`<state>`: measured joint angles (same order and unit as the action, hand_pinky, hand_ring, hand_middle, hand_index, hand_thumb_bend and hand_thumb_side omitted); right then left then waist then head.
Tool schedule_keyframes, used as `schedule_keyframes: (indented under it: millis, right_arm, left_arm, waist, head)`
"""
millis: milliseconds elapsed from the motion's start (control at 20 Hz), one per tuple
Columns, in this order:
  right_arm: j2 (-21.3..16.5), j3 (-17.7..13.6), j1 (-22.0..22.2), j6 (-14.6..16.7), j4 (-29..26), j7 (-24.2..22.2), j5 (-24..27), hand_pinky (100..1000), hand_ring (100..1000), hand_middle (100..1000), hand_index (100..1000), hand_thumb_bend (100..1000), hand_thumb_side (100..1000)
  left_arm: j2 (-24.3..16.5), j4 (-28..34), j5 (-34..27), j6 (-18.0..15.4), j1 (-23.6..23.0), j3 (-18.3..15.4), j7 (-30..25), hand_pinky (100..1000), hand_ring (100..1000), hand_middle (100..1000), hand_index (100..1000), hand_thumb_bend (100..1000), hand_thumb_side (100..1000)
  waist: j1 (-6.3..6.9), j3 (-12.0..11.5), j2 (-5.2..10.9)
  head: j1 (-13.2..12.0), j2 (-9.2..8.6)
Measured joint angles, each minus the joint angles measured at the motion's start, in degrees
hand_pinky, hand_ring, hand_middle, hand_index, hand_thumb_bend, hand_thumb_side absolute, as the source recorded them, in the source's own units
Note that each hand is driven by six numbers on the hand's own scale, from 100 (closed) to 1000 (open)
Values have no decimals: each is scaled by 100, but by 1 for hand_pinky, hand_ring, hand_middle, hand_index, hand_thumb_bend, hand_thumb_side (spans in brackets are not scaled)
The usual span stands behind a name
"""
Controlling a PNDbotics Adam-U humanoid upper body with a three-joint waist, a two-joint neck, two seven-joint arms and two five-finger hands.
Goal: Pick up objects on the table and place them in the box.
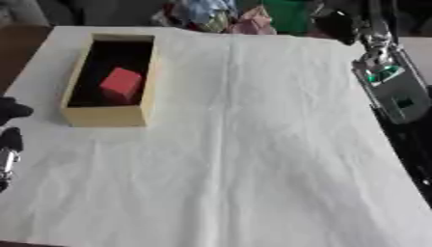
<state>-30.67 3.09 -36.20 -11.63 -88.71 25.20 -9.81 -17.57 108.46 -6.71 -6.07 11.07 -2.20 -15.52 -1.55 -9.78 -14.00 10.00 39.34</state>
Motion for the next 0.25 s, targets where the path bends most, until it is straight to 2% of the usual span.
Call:
schedule_keyframes:
  millis: [250]
  right_arm:
    - [46,-180,374,198,-154,502,385,735,1000,752,932,100,100]
  left_arm:
    - [8,-61,23,28,-67,-63,121,1000,799,685,801,100,161]
  waist:
    - [7,99,94]
  head:
    - [-59,87]
